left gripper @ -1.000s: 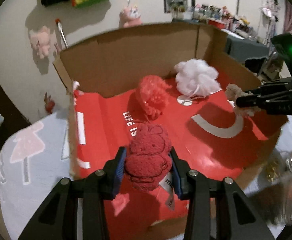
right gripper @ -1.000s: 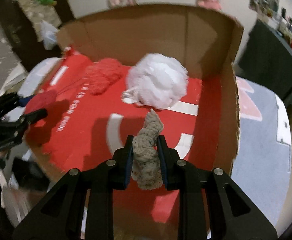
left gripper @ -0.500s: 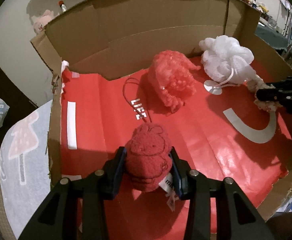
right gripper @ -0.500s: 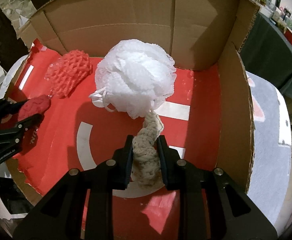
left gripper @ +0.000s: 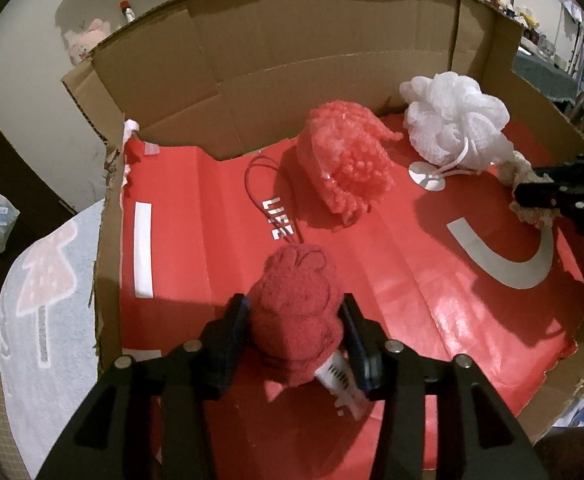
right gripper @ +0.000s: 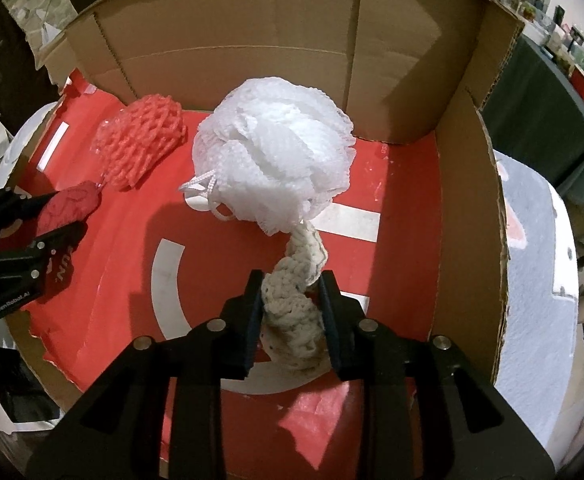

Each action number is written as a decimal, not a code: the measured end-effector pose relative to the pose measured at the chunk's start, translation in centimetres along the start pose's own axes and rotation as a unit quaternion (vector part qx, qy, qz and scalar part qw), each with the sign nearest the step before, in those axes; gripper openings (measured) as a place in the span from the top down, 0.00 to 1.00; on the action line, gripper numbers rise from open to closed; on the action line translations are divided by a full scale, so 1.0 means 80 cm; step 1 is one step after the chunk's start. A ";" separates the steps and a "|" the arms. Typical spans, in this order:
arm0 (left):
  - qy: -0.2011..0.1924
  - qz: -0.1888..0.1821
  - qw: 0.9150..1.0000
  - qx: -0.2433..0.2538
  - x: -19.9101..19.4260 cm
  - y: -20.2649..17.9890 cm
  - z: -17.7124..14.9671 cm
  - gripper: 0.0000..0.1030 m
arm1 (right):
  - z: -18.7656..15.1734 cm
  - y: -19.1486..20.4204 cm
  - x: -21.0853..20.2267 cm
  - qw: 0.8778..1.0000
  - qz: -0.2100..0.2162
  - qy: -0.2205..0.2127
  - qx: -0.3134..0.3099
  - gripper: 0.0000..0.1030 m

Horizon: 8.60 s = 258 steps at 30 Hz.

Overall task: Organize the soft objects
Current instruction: 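Open both grippers to release the pouch and crochet toy into the box, then withdraw both tools back toward the table items, then grasp the white tissue with the left gripper while the right grasps the blue packet, then lift and carry the white tissue and blue packet over the box with both grippers, then open both grippers to drop the tissue and blue packet into the box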

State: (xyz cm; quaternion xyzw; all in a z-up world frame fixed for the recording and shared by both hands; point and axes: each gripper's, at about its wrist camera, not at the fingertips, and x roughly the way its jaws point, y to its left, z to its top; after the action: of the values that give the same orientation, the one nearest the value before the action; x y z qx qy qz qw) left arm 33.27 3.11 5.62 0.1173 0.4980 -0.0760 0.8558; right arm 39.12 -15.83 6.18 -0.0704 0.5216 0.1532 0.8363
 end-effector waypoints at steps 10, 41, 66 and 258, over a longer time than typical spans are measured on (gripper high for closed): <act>-0.046 -0.014 0.999 -0.001 -0.029 -0.005 -0.003 0.28 | -0.006 0.014 -0.021 0.999 0.014 -0.024 -0.023 0.36; -0.331 -0.016 0.942 -0.054 -0.300 -0.075 -0.173 0.00 | -0.218 0.095 -0.304 0.951 -0.023 -0.307 -0.035 0.12; -0.279 -0.007 0.955 -0.103 -0.213 -0.107 -0.302 0.00 | -0.361 0.111 -0.185 0.953 -0.014 -0.300 0.033 0.12; 0.017 -0.110 0.992 0.068 0.015 -0.059 0.050 0.81 | 0.026 0.043 0.014 0.993 0.071 0.027 -0.087 0.78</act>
State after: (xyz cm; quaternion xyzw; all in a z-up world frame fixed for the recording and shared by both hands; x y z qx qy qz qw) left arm 36.04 -2.57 5.94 0.1212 0.5160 -0.2009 0.8238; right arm 40.24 -11.79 6.27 -0.1096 0.5322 0.2552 0.7998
